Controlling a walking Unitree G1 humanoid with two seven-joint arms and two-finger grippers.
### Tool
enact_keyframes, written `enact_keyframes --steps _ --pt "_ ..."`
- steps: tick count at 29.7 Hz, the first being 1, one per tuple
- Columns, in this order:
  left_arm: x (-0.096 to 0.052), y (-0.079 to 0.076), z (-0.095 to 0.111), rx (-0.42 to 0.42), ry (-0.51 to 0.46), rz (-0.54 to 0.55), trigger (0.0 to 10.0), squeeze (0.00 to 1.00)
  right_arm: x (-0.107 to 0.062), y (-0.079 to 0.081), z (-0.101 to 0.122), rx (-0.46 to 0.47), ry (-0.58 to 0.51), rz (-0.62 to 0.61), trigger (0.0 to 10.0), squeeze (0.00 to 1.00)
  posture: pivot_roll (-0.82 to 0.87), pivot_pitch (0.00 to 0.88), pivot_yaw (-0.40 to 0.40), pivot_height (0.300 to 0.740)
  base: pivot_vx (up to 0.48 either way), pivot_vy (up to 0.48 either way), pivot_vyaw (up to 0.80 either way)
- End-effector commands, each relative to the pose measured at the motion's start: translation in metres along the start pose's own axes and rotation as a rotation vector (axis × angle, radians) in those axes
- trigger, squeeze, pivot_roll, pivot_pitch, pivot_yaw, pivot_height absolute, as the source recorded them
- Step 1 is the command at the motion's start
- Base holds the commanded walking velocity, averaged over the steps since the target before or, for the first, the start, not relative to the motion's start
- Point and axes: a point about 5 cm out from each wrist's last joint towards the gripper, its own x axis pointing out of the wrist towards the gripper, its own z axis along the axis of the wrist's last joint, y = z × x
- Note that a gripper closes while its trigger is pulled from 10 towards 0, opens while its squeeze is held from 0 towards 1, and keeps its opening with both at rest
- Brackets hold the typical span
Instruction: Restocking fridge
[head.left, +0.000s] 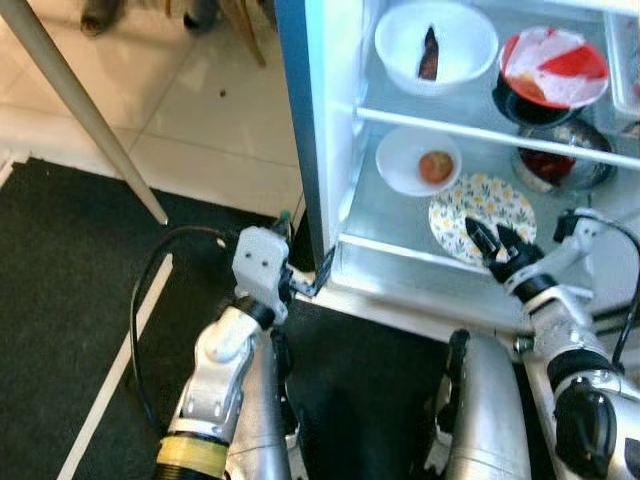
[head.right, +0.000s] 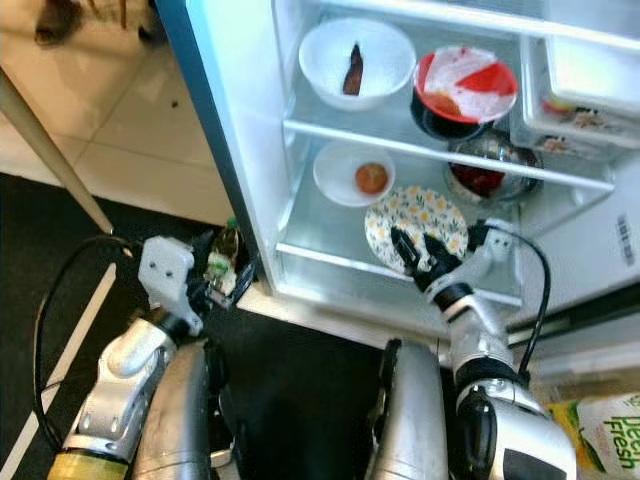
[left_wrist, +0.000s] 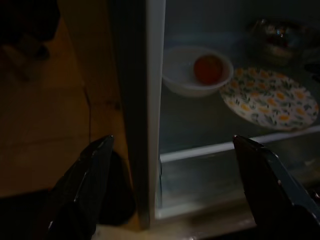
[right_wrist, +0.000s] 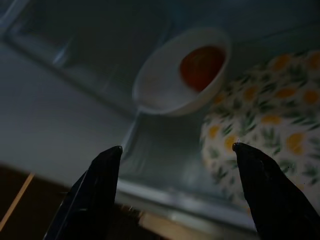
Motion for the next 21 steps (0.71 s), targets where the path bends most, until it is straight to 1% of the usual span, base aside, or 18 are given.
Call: enact_keyframes --steps 1,3,4,5,8,9,10,13,14,15,16,17,18,19,20,21 --pt "-0.008 -0.009 -0.028 -0.058 0.087 -0.033 10.0 0.0 -0.009 -0.003 -0.027 0.05 0.087 -0.007 10.0 0.0 0.03 0.218 0.038 0.451 0.0 0.0 0.0" --pt "-0.012 -0.012 -0.043 -0.074 0.143 -0.04 10.0 0.0 -0.013 -0.001 -0.044 0.052 0.151 -0.026 10.0 0.0 0.03 0.212 0.036 0.451 0.0 0.0 0.0" --pt "-0.012 -0.012 -0.043 -0.074 0.143 -0.04 10.0 0.0 -0.013 -0.001 -0.044 0.052 0.151 -0.026 10.0 0.0 0.03 0.212 0.036 0.451 0.0 0.0 0.0" --pt "-0.017 -0.012 -0.052 -0.096 0.176 -0.027 10.0 0.0 -0.016 0.0 -0.056 0.069 0.182 -0.034 10.0 0.0 0.03 0.196 0.037 0.451 0.0 0.0 0.0" --pt "-0.029 -0.009 -0.074 -0.133 0.254 0.003 10.0 0.0 -0.025 0.001 -0.079 0.117 0.239 -0.048 10.0 0.0 0.03 0.174 0.039 0.451 0.0 0.0 0.0" --pt "-0.029 -0.009 -0.074 -0.133 0.254 0.003 10.0 0.0 -0.025 0.001 -0.079 0.117 0.239 -0.048 10.0 0.0 0.03 0.174 0.039 0.451 0.0 0.0 0.0" --pt "-0.033 -0.008 -0.08 -0.134 0.273 0.009 10.0 0.0 -0.028 0.0 -0.083 0.132 0.246 -0.053 10.0 0.0 0.03 0.174 0.039 0.451 0.0 0.0 0.0" --pt "-0.052 0.0 -0.103 -0.139 0.386 0.06 10.0 0.0 -0.039 -0.001 -0.101 0.168 0.292 -0.085 10.0 0.0 0.02 0.146 0.039 0.465 0.0 0.0 0.0" --pt "-0.057 0.002 -0.108 -0.144 0.408 0.074 10.0 0.0 -0.042 -0.002 -0.104 0.17 0.305 -0.088 10.0 0.0 0.02 0.146 0.039 0.47 0.0 0.0 0.0" --pt "-0.057 0.002 -0.108 -0.144 0.408 0.074 10.0 0.0 -0.042 -0.002 -0.104 0.17 0.305 -0.088 10.0 0.0 0.02 0.146 0.039 0.47 0.0 0.0 0.0" --pt "-0.062 0.005 -0.114 -0.152 0.436 0.096 10.0 0.0 -0.044 -0.002 -0.108 0.176 0.316 -0.103 10.0 0.0 0.02 0.131 0.04 0.474 0.0 0.0 0.0" --pt "-0.07 0.009 -0.121 -0.169 0.475 0.133 10.0 0.0 -0.047 -0.003 -0.112 0.179 0.33 -0.127 10.0 0.0 0.02 0.116 0.037 0.479 0.0 0.0 0.0" --pt "-0.081 0.013 -0.13 -0.203 0.52 0.181 10.0 0.0 -0.052 -0.006 -0.116 0.195 0.336 -0.17 10.0 0.0 0.02 0.113 0.037 0.484 0.0 0.0 0.0" --pt "-0.081 0.013 -0.13 -0.203 0.52 0.181 10.0 0.0 -0.052 -0.006 -0.116 0.195 0.336 -0.17 10.0 0.0 0.02 0.113 0.037 0.484 0.0 0.0 0.0" --pt "-0.091 0.016 -0.137 -0.236 0.559 0.227 10.0 0.0 -0.056 -0.009 -0.12 0.206 0.342 -0.204 10.0 0.0 0.02 0.106 0.038 0.489 0.0 0.0 0.0" --pt "-0.097 0.018 -0.141 -0.256 0.58 0.255 10.0 0.0 -0.059 -0.01 -0.121 0.213 0.346 -0.223 10.0 0.0 0.02 0.106 0.038 0.494 0.0 0.0 0.0"
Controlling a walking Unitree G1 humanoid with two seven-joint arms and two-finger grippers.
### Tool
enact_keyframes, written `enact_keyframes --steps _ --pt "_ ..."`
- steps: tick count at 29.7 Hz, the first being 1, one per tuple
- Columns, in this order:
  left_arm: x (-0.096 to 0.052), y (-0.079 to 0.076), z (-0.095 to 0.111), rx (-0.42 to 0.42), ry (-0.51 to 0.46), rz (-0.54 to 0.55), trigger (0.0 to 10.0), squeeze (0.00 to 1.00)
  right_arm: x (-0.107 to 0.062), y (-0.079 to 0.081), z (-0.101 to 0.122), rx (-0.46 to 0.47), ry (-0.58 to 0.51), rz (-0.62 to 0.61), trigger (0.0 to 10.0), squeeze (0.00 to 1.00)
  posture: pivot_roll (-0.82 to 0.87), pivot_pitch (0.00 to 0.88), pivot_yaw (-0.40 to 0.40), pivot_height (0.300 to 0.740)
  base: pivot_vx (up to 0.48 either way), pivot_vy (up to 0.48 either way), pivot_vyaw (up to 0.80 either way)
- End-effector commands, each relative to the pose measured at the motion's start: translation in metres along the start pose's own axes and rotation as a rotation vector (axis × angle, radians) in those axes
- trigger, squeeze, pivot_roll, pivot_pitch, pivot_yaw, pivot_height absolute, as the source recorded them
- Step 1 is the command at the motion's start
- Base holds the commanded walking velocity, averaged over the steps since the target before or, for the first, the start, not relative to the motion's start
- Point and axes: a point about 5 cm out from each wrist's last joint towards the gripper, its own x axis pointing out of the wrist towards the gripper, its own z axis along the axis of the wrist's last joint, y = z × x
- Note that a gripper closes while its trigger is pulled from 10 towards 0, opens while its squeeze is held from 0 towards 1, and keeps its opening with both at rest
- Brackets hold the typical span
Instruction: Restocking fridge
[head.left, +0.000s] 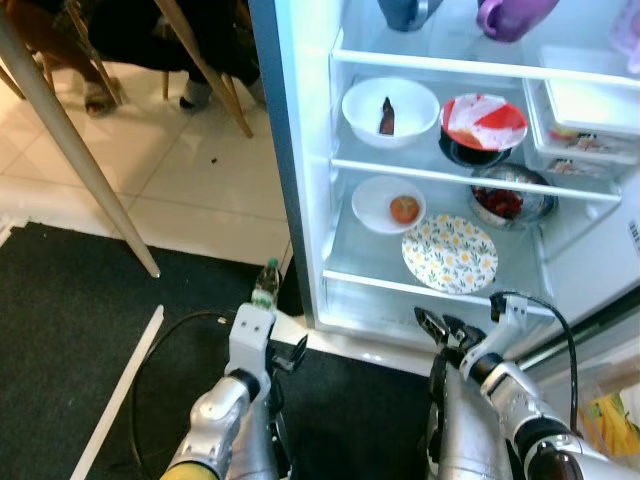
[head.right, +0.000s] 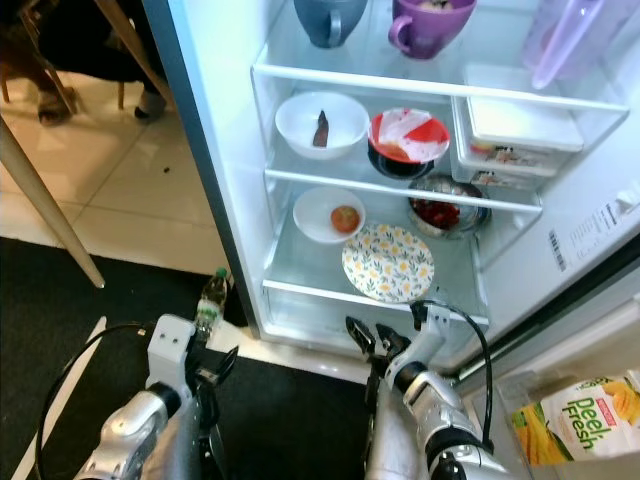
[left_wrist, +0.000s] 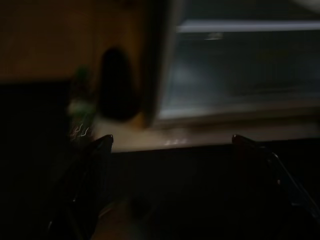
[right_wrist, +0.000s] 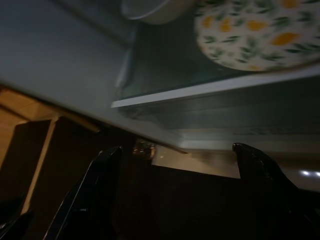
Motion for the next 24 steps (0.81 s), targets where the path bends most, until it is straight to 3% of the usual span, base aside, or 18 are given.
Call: enact_keyframes --steps 1,3,4,7,14,24 --pt "-0.012 0.013 -0.02 -0.066 0.071 0.066 10.0 0.0 -0.008 -0.01 -0.014 0.04 0.035 -0.066 10.0 0.0 0.02 0.092 0.042 0.498 0.0 0.0 0.0" --pt "-0.012 0.013 -0.02 -0.066 0.071 0.066 10.0 0.0 -0.008 -0.01 -0.014 0.04 0.035 -0.066 10.0 0.0 0.02 0.092 0.042 0.498 0.0 0.0 0.0" --pt "-0.019 0.017 -0.033 -0.102 0.124 0.105 10.0 0.0 -0.012 -0.015 -0.021 0.046 0.057 -0.103 10.0 0.0 0.02 0.077 0.038 0.508 0.0 0.0 0.0" --pt "-0.022 0.019 -0.039 -0.114 0.151 0.126 10.0 0.0 -0.015 -0.018 -0.024 0.051 0.064 -0.123 10.0 0.0 0.02 0.075 0.037 0.513 0.0 0.0 0.0" --pt "-0.039 0.03 -0.064 -0.231 0.26 0.247 10.0 0.0 -0.029 -0.033 -0.035 0.113 0.068 -0.226 10.0 0.0 0.01 0.058 0.031 0.546 0.0 0.0 0.0" --pt "-0.062 0.036 -0.089 -0.333 0.348 0.344 10.0 0.0 -0.034 -0.038 -0.044 0.16 0.065 -0.269 10.0 0.0 0.0 0.045 0.038 0.579 0.0 0.0 0.0"
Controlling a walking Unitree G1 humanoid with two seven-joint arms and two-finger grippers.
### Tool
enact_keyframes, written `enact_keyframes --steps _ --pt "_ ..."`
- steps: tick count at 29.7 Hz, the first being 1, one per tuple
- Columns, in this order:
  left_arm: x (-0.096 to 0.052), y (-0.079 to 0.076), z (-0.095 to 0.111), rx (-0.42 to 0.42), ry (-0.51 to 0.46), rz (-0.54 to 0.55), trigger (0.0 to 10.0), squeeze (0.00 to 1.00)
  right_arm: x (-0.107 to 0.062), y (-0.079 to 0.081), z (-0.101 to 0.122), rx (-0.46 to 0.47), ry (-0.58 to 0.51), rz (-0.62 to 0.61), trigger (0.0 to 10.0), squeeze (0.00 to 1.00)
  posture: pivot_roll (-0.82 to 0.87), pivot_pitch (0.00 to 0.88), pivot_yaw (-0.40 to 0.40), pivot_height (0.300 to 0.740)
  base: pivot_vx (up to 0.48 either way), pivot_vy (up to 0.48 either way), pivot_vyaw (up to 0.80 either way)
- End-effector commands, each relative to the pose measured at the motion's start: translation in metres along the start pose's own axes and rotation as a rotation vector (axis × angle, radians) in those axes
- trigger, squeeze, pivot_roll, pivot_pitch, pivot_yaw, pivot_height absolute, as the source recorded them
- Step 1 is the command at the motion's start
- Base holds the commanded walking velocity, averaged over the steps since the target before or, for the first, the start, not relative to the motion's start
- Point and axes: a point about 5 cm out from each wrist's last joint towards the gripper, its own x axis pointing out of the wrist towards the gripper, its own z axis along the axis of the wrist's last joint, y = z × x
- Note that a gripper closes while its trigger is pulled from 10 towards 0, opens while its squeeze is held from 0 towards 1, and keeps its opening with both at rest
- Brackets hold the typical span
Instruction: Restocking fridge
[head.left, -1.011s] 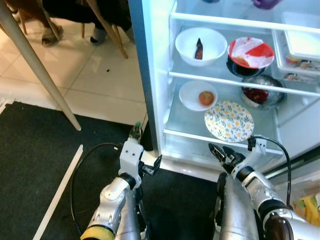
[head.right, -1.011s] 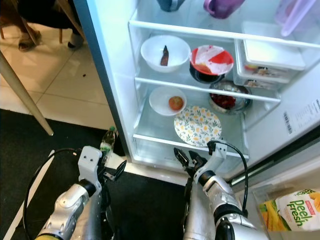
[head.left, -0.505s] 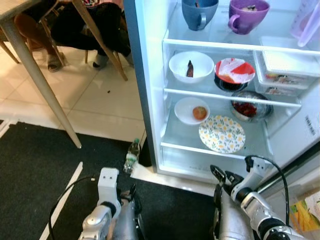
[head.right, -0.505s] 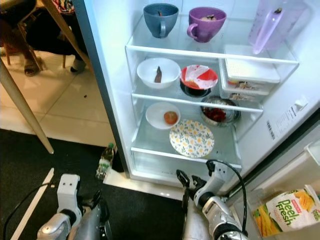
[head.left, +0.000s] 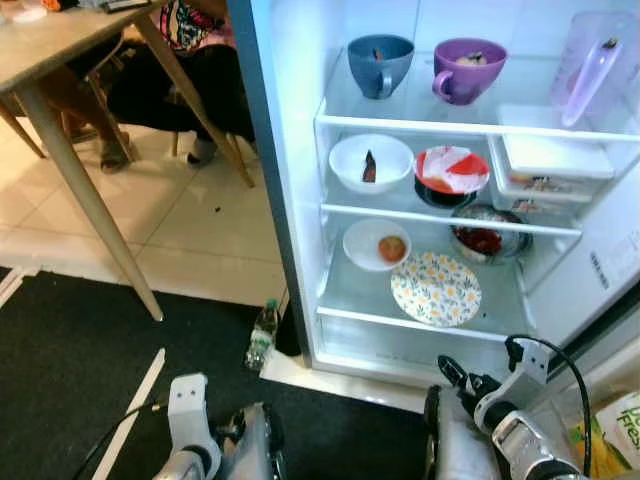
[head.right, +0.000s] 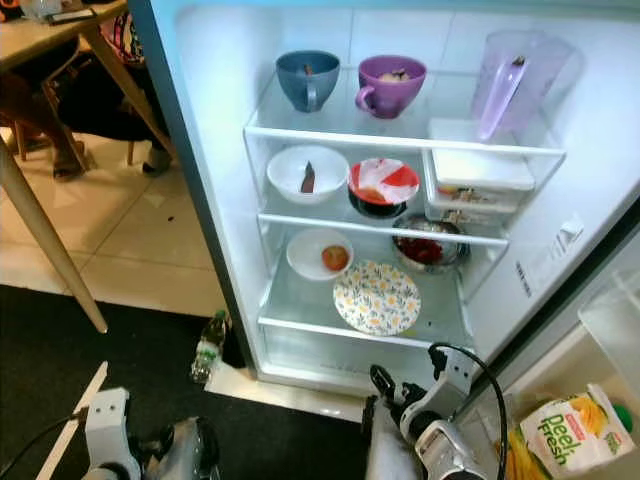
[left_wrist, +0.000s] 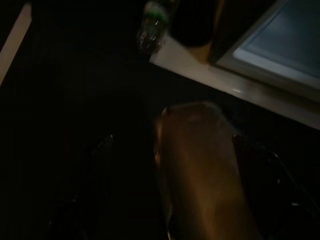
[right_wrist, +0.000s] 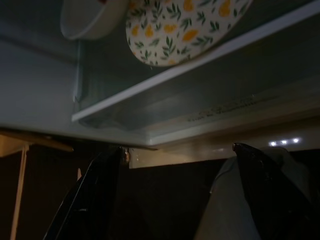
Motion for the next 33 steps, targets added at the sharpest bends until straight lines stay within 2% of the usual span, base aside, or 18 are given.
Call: enact_keyframes --steps 1,8,9,19,27,33 --pt "-0.007 0.016 -0.008 -0.033 0.034 0.06 10.0 0.0 -0.002 -0.004 -0.006 0.025 0.013 -0.022 10.0 0.0 0.0 0.042 0.041 0.584 0.0 0.0 0.0" --pt "-0.01 0.02 -0.015 -0.054 0.046 0.078 10.0 0.0 -0.003 -0.004 -0.01 0.022 0.03 -0.001 10.0 0.0 0.0 0.024 0.037 0.612 0.0 0.0 0.0" --pt "-0.01 0.02 -0.015 -0.054 0.049 0.08 10.0 0.0 -0.003 -0.003 -0.011 0.014 0.038 0.004 10.0 0.0 0.0 0.0 0.036 0.617 0.0 0.0 0.0" --pt "-0.007 0.015 -0.011 -0.022 0.047 0.061 10.0 0.0 -0.001 0.002 -0.019 -0.046 0.1 0.032 10.0 0.0 0.0 0.003 0.036 0.655 0.0 0.0 0.0" --pt "-0.005 0.007 -0.014 0.026 0.074 0.03 10.0 0.0 -0.008 -0.008 -0.032 -0.052 0.14 0.001 10.0 0.0 -0.01 0.009 0.038 0.689 0.0 0.0 0.0" --pt "-0.011 0.013 -0.026 0.013 0.123 0.055 10.0 0.0 -0.011 -0.012 -0.035 -0.043 0.142 -0.022 10.0 0.0 -0.01 0.002 0.04 0.717 0.0 0.0 0.0"
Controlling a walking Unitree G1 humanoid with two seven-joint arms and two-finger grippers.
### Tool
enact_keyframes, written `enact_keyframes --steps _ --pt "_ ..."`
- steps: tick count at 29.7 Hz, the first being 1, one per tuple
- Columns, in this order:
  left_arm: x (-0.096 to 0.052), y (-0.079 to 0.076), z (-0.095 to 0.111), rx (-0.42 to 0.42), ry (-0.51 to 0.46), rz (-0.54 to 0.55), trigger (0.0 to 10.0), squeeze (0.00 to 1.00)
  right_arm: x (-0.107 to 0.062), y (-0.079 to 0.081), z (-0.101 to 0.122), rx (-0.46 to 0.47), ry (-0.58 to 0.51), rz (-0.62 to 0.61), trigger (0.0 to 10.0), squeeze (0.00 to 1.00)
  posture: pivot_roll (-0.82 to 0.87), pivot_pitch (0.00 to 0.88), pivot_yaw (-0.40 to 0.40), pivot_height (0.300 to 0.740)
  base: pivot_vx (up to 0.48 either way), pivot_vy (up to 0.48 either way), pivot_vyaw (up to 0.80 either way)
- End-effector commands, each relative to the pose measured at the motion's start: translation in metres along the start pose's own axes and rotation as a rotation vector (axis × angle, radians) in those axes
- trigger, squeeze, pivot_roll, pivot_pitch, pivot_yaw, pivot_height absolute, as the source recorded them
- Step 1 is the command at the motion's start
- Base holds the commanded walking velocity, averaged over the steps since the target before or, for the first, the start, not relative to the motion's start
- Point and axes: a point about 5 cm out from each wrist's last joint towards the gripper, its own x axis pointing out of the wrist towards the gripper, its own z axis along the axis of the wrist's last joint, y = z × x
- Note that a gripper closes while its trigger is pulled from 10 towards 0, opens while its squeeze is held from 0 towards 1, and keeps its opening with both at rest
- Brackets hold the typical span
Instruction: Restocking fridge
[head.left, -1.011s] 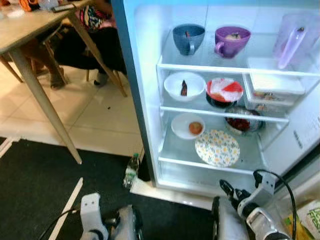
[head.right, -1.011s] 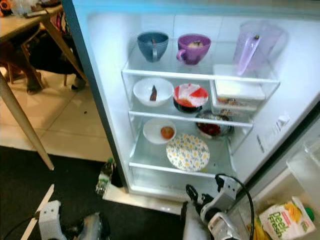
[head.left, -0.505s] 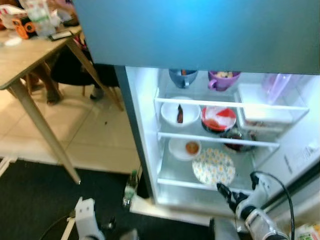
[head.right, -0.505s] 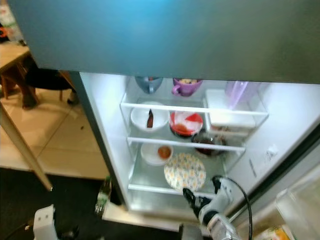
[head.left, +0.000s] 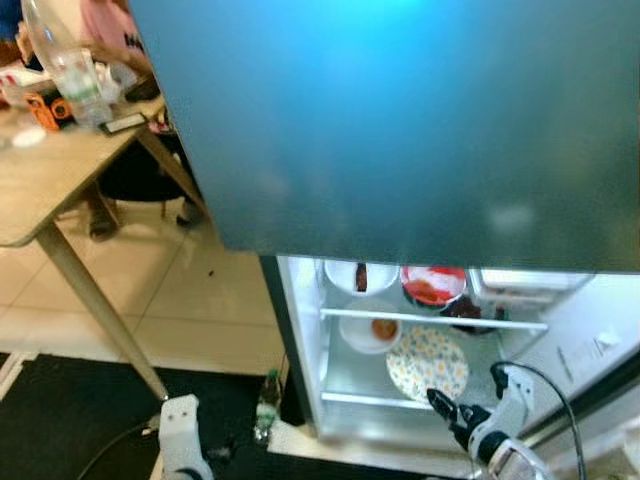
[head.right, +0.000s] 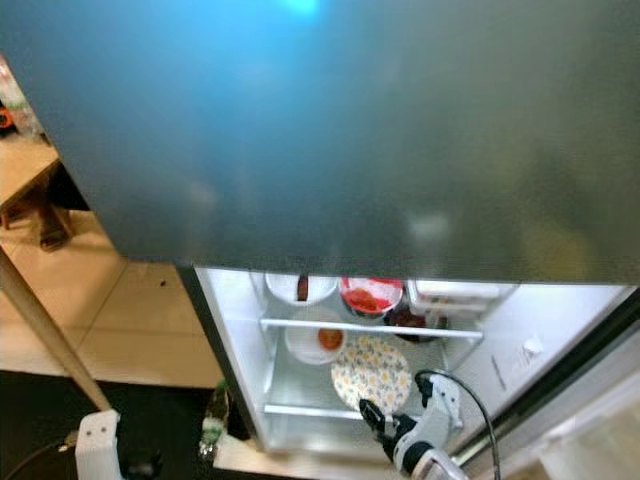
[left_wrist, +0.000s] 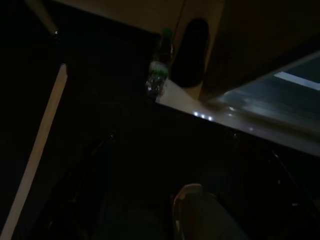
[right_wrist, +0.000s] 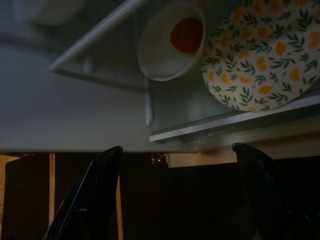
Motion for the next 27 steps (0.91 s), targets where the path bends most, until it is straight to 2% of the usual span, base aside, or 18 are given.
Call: enact_keyframes --steps 1,7,10,11,19,22,27 --pt "-0.004 0.006 -0.01 0.008 0.049 0.022 10.0 0.0 -0.002 -0.003 -0.003 -0.001 0.009 -0.022 10.0 0.0 0.0 0.004 0.04 0.722 0.0 0.0 0.0" --pt "-0.009 0.009 -0.024 0.007 0.095 0.032 10.0 0.0 -0.003 -0.006 -0.005 -0.013 0.017 -0.048 10.0 0.0 -0.01 0.003 0.041 0.74 0.0 0.0 0.0" --pt "-0.011 0.009 -0.03 0.005 0.119 0.038 10.0 0.0 -0.005 -0.01 -0.009 -0.025 0.037 -0.071 10.0 0.0 -0.01 0.001 0.04 0.74 0.0 0.0 0.0" --pt "-0.012 0.009 -0.034 0.004 0.132 0.038 10.0 0.0 -0.009 -0.016 -0.016 -0.034 0.064 -0.1 10.0 0.0 -0.01 0.001 0.038 0.74 0.0 0.0 0.0" --pt "-0.011 0.005 -0.035 -0.006 0.137 0.034 10.0 0.0 -0.021 -0.033 -0.033 -0.068 0.125 -0.195 10.0 0.0 -0.01 0.0 0.033 0.74 0.0 0.0 0.0" --pt "-0.01 0.003 -0.035 -0.007 0.138 0.031 10.0 0.0 -0.025 -0.04 -0.034 -0.112 0.139 -0.269 10.0 0.0 -0.01 0.0 0.033 0.74 0.0 0.0 0.0" --pt "-0.01 0.002 -0.035 -0.011 0.145 0.031 10.0 0.0 -0.029 -0.045 -0.035 -0.134 0.16 -0.305 10.0 0.0 -0.01 0.0 0.03 0.74 0.0 0.0 0.0"
